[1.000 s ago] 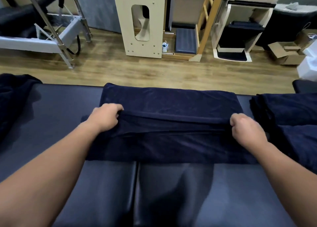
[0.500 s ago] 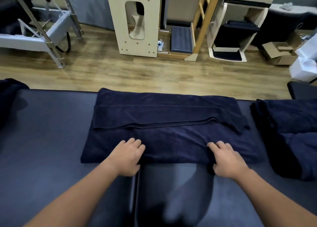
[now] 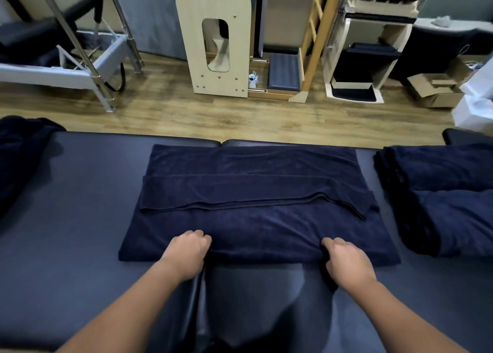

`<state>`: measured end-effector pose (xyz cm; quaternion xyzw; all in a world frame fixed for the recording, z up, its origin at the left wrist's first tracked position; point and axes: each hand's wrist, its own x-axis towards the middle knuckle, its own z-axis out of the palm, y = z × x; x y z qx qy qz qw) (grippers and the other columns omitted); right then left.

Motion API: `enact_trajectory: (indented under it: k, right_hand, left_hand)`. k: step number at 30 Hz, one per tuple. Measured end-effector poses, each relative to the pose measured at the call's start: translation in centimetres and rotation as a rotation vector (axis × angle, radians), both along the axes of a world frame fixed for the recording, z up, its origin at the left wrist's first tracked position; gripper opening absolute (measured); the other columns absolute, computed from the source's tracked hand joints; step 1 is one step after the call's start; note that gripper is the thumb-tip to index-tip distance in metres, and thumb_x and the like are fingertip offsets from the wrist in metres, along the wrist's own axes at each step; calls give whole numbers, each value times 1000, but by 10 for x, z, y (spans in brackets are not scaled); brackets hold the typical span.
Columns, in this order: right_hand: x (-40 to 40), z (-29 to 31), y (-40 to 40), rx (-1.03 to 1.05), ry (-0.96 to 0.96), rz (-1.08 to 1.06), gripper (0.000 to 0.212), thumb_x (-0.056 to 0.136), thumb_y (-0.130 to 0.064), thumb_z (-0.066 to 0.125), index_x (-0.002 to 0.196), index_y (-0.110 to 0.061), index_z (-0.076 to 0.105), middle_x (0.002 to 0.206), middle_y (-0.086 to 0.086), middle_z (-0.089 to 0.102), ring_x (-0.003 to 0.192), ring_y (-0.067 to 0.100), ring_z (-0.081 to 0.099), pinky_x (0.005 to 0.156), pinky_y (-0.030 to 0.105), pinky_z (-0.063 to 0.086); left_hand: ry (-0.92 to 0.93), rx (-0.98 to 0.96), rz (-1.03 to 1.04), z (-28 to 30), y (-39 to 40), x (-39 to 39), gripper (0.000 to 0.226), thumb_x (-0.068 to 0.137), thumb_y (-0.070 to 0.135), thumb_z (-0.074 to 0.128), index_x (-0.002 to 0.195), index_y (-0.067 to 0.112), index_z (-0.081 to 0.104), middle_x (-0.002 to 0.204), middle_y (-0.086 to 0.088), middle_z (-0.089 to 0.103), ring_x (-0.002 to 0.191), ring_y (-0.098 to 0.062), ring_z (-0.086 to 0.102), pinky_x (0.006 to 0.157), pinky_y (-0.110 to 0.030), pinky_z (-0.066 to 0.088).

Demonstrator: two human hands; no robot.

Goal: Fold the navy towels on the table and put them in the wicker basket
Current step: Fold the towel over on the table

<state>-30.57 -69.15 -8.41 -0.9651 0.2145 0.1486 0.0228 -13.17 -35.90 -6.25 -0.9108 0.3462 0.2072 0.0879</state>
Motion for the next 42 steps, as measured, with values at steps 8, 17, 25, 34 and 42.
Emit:
enact_trajectory:
  k: [8,17,25,34,42]
  right_hand:
    - [-73,2,21,33,44,29,37,82,-25,52,117,-29,61,99,-9,60,88,17,64,62,28,40]
    - [-71,15,21,228,14,-44,26,85,-42,50,102,-29,65,102,-9,62,93,18,62,71,32,49]
    - [-12,14,7,144,-136,-187,69,91,-10,57,150,-31,28,161,3,13,68,23,55,56,33,44]
    - [44,5,-25,-167,-123,-209,30,94,-14,49,121,-18,60,122,7,60,83,32,61,70,40,48]
    - [148,23,-77,-146,-273,-256,17,89,-3,54,103,-3,63,94,23,63,81,44,64,63,42,46]
  left_hand:
    - [108,15,16,-5,32,-58,23,78,12,52,100,17,56,103,0,55,85,-22,50,72,-34,46]
    - [229,-68,174,13,35,-69,24,82,34,49,104,25,53,107,1,62,96,-27,61,80,-36,51]
    - [-52,-34,497,8,34,-32,94,89,3,42,157,19,-22,78,2,57,63,-16,53,58,-33,47]
    - [-225,-54,460,-2,39,40,7,94,12,45,101,12,42,58,3,36,47,-21,34,47,-33,31]
    - [-307,-203,525,17,9,152,13,92,3,46,82,8,39,64,-4,47,54,-27,41,50,-33,31]
